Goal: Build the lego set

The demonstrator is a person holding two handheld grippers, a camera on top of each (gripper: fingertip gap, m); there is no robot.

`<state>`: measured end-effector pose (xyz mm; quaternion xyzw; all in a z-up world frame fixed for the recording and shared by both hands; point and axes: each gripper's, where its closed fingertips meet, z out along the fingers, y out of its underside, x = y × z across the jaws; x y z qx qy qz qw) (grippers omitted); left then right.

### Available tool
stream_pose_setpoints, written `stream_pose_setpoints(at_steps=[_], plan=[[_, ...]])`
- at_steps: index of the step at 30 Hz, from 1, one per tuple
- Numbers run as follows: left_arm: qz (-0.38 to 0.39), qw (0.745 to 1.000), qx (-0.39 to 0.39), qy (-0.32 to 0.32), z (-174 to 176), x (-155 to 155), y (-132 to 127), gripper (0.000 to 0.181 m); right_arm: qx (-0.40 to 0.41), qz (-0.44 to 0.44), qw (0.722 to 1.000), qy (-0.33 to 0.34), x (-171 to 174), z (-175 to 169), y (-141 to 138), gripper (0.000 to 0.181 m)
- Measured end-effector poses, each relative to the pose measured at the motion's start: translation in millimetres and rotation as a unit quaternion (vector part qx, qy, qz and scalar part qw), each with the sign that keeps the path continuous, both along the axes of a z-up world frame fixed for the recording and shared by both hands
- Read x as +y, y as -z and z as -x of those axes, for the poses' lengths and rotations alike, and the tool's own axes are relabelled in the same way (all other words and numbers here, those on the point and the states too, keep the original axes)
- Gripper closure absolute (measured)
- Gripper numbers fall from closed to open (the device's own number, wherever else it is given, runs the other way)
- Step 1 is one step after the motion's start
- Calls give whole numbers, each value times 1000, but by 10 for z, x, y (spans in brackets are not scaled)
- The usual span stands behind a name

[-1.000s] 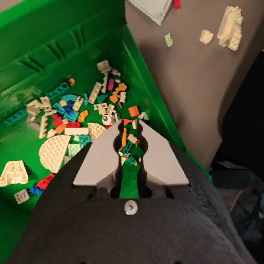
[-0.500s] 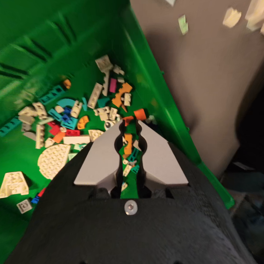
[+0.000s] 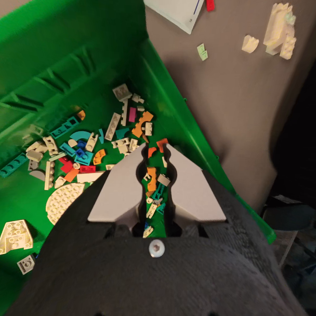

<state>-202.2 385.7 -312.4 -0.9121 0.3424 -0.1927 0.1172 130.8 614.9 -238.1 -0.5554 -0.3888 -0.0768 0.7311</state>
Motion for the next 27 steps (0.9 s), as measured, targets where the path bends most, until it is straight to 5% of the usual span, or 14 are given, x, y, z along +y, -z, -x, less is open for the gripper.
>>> stream_pose_setpoints(at_steps=[1, 18, 27], plan=[[-2, 1000, 3, -1, 8, -3, 14, 162, -1, 0, 1000, 1, 1, 0, 2, 131], [-19, 999, 3, 37, 54, -15, 30, 160, -23, 5, 1000, 6, 22, 23, 63, 131], [-25, 997, 53, -59, 433, -53, -4, 162, -32, 12, 999, 4, 23, 48, 102, 133]])
